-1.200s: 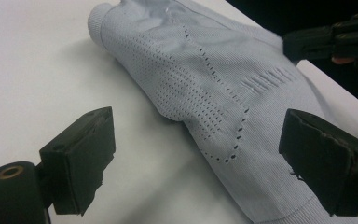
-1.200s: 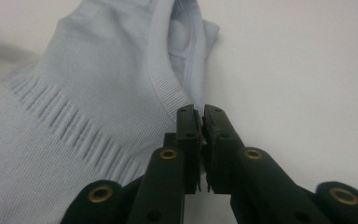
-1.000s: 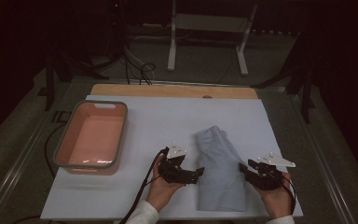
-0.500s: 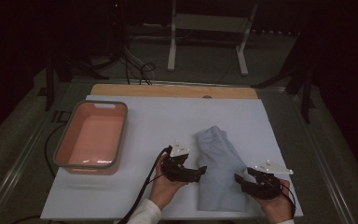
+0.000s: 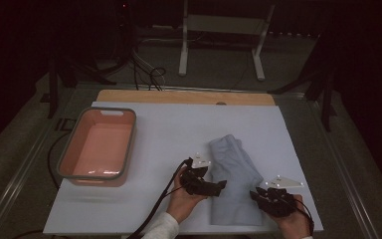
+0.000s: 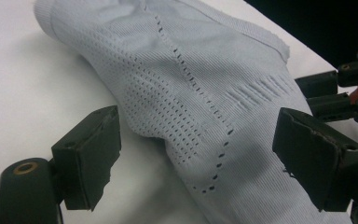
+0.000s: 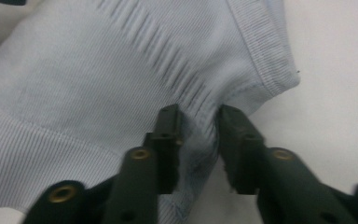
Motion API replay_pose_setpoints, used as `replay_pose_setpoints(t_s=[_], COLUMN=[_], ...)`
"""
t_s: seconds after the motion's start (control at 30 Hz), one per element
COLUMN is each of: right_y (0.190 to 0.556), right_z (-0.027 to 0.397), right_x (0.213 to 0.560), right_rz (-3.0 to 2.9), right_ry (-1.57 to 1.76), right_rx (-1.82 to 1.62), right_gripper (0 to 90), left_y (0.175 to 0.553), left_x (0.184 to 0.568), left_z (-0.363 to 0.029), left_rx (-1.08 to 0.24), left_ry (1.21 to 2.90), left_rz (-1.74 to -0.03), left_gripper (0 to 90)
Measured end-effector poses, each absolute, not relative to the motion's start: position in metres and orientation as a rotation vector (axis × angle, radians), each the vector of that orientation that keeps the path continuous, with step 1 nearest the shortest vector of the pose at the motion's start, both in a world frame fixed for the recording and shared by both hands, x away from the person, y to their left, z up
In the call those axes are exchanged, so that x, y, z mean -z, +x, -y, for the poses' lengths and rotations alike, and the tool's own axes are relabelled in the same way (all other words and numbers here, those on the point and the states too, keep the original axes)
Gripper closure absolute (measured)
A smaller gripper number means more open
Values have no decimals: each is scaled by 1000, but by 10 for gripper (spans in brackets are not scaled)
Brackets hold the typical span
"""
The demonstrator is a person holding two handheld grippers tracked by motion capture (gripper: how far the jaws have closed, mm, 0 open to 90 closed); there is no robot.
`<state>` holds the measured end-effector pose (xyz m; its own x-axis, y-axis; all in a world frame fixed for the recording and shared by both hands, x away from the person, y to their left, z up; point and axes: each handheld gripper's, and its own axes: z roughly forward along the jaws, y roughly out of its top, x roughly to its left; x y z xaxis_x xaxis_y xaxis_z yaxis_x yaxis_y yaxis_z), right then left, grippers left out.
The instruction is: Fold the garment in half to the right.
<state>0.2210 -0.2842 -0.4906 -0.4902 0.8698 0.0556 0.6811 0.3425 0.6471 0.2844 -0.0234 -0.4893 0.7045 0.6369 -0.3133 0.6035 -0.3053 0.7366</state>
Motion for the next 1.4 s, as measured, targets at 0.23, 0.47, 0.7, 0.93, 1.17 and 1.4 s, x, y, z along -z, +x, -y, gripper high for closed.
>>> replay_pose_setpoints(t_s=[0.23, 0.47, 0.7, 0.93, 1.17, 1.4], right_y=[221, 222, 223, 224, 225, 226], right_z=[282, 280, 280, 280, 279, 278], right_x=[493, 493, 492, 491, 490, 490], right_rz=[-2344, -2348, -2349, -2339, -2327, -2314], right_ry=[1366, 1365, 1367, 1367, 1372, 1369], right_rx=[-858, -855, -869, -875, -887, -896], right_gripper=[824, 825, 824, 820, 818, 808], left_y=[289, 289, 290, 289, 291, 293], left_x=[495, 503, 501, 498, 496, 496], left_z=[28, 36, 33, 30, 26, 23], left_rx=[-23, 42, 16, 1, -4, -7], left_ry=[2000, 2021, 2023, 2014, 2013, 2006], left_rz=[-973, -972, -987, -969, -966, -977], left_gripper=[170, 381, 801, 848, 849, 852])
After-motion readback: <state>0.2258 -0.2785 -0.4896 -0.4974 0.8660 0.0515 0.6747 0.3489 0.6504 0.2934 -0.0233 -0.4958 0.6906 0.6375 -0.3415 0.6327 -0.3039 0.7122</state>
